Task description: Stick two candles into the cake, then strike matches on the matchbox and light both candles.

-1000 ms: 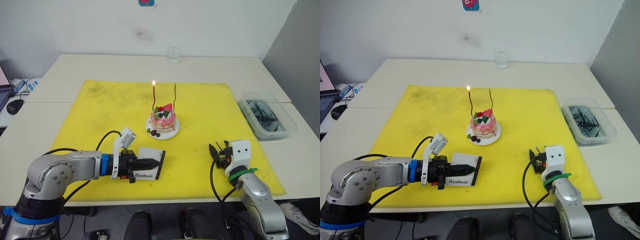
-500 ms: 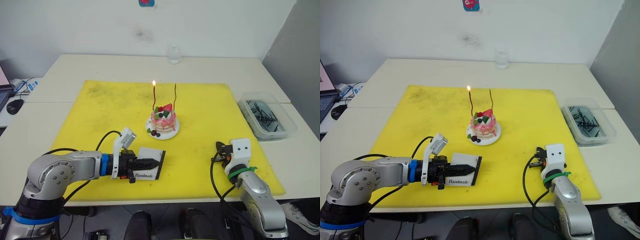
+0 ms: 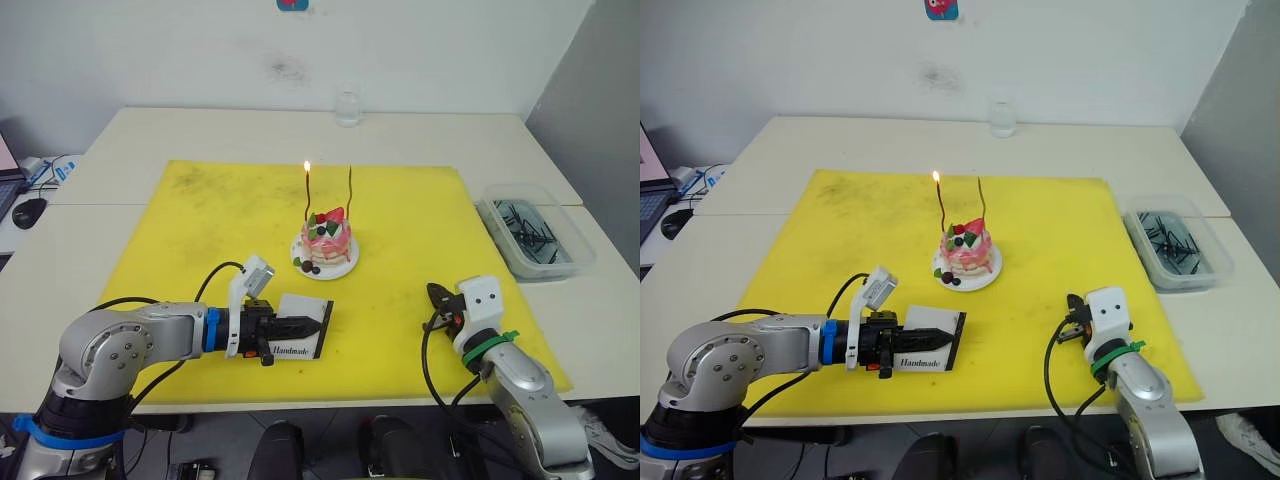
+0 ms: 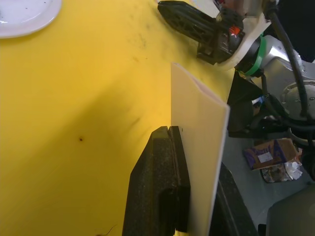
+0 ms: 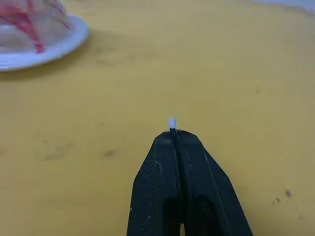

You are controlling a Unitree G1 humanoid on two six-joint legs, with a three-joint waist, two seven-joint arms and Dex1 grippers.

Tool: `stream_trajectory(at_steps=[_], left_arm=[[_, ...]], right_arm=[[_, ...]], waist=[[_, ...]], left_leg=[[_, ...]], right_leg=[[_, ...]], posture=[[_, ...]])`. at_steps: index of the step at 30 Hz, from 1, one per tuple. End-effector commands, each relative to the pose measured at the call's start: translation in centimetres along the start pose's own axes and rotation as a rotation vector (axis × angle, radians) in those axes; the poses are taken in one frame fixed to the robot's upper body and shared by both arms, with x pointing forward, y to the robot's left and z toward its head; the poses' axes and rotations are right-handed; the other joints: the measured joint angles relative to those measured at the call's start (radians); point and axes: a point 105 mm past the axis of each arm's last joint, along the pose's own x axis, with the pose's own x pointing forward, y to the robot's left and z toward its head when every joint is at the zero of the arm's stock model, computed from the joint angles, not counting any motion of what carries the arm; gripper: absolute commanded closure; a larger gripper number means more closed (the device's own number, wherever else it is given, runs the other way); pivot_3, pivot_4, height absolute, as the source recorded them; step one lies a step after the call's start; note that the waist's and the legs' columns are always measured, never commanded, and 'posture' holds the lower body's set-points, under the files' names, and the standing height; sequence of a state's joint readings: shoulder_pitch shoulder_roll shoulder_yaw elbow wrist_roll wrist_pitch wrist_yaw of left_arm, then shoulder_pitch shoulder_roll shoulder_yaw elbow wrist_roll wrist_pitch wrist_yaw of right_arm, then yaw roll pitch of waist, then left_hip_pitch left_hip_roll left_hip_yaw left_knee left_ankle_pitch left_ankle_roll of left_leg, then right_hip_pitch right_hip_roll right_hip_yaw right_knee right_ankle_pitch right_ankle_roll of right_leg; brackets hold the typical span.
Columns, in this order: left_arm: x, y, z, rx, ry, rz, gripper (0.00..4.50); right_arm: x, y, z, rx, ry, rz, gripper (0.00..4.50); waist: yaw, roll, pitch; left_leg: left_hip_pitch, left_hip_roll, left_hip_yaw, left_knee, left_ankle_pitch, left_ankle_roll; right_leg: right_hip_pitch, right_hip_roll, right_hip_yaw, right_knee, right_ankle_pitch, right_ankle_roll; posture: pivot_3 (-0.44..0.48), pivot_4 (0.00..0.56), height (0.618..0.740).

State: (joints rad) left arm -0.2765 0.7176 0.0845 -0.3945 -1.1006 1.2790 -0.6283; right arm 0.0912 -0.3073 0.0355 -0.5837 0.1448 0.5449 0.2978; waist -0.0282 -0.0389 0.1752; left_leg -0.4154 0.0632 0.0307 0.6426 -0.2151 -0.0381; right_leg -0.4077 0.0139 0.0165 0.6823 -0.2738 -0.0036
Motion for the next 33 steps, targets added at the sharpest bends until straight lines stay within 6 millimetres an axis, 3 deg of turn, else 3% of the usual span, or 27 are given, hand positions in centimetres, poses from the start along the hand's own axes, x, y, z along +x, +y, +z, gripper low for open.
stream_trajectory(at_steps=[1,4,10,22,33], left_arm=[[-0.2,-0.5,1.2,0.021,-0.046,-0.022,4.50],[0.0,-0.4,1.7,0.015,-0.061,-0.026,4.50],[0.3,-0.4,2.4,-0.001,-0.080,-0.039,4.50],[0.4,-1.0,2.3,-0.017,-0.085,-0.062,4.50],[0.6,-1.0,2.4,-0.020,-0.088,-0.065,4.50]], right_arm=[[-0.8,2.1,4.6,-0.114,-0.119,0.195,4.48],[-2.2,5.1,6.2,-0.343,-0.080,0.543,4.48],[-3.2,7.3,6.4,-0.572,-0.003,0.836,4.48],[-0.5,9.3,6.9,-0.728,-0.038,0.884,4.48],[0.4,10.2,6.6,-0.748,-0.036,0.906,4.48]], waist=[[0.000,0.000,0.000],[0.001,0.001,0.001],[0.002,-0.001,0.000],[0.001,-0.001,0.000],[0.002,-0.001,0.000]], left_leg=[[0.000,0.000,0.000,0.000,0.000,0.000],[0.000,-0.001,0.000,0.001,0.000,0.000],[0.000,-0.001,-0.001,0.000,0.000,0.000],[-0.001,-0.001,-0.002,0.001,0.000,0.000],[0.000,0.000,-0.002,0.001,0.000,0.000]], right_leg=[[0.000,0.000,0.000,0.000,0.000,0.000],[0.001,0.000,0.000,0.000,0.000,0.001],[0.001,0.001,-0.002,-0.001,0.000,0.000],[0.001,0.001,-0.002,-0.001,0.000,0.000],[0.001,0.000,-0.002,0.000,0.000,0.000]], posture=[[0.000,0.150,0.729],[0.000,0.150,0.729],[0.000,0.150,0.729],[0.000,0.150,0.729],[0.000,0.150,0.729]])
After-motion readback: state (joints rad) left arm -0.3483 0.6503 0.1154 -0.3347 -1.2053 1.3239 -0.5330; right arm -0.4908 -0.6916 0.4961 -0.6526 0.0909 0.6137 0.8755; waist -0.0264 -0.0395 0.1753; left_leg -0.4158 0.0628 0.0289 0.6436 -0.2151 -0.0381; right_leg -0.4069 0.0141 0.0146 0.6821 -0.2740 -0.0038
